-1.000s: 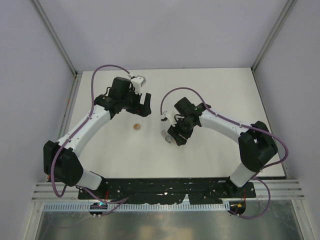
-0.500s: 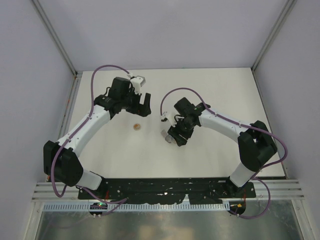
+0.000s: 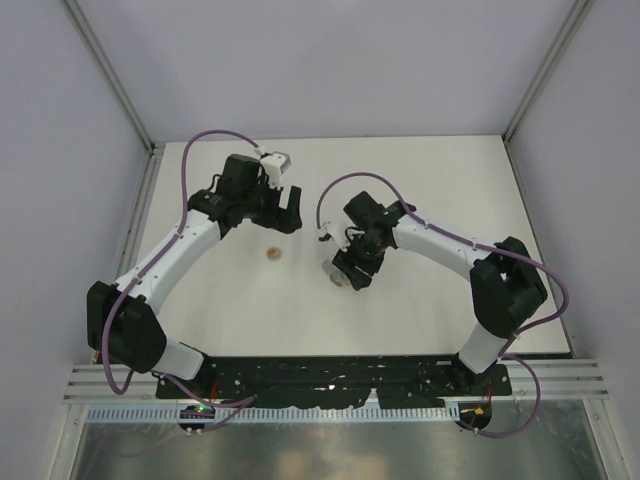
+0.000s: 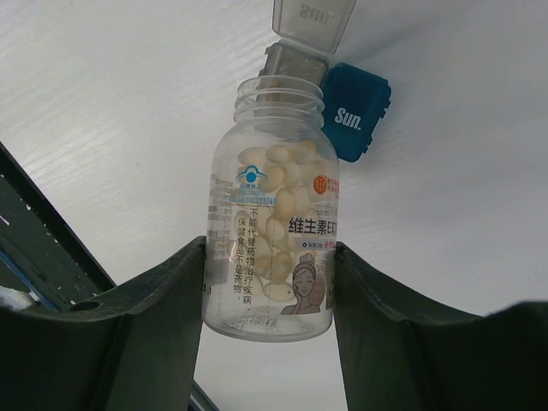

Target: Sort the pills into containers

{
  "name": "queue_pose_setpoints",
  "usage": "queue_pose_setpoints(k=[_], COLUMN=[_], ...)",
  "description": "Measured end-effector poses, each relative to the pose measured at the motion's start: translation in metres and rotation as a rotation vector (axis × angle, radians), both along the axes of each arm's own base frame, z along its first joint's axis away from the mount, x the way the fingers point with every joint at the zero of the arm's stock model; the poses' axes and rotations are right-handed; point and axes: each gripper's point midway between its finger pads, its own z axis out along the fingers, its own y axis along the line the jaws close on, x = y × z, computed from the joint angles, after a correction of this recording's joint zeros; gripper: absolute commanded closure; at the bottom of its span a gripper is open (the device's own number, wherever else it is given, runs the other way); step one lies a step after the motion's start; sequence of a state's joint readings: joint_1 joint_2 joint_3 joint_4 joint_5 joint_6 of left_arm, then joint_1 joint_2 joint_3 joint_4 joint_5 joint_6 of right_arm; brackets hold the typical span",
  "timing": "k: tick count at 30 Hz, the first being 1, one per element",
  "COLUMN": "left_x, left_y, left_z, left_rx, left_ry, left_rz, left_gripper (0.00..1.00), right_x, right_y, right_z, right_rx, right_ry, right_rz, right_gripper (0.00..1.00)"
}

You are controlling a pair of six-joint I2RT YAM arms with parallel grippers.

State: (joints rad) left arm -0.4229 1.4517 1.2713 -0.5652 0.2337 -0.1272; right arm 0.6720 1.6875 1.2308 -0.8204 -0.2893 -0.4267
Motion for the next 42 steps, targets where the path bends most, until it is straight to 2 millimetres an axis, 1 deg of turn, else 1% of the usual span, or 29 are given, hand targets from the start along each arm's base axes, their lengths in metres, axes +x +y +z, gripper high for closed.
queue_pose_setpoints(k=[32,39,42], left_x=[0.0002,0.0008,0.0015], left_y=[0.002,0.003,0.0042], left_z=[-0.0002,-0.0009,-0.001], left_rx=[-0.006,-0.006,-0.006], left_ry=[-0.002,-0.002,-0.002], left_rz=[0.006,0.01,0.013], left_gripper=[0.06,0.06,0.06], right_x=[-0.0004,-0.0035,-0.004], right_y=[-0.0007,-0.0032,-0.0037], right_z=[-0.001,-0.0056,-0.0042], right_rx=[-0.018,-0.02,-0.013], right_ry=[0.004,0.007,-0.003], right_rz=[0.013,0.013,0.012], right_gripper=[0.94,0.94,0.94])
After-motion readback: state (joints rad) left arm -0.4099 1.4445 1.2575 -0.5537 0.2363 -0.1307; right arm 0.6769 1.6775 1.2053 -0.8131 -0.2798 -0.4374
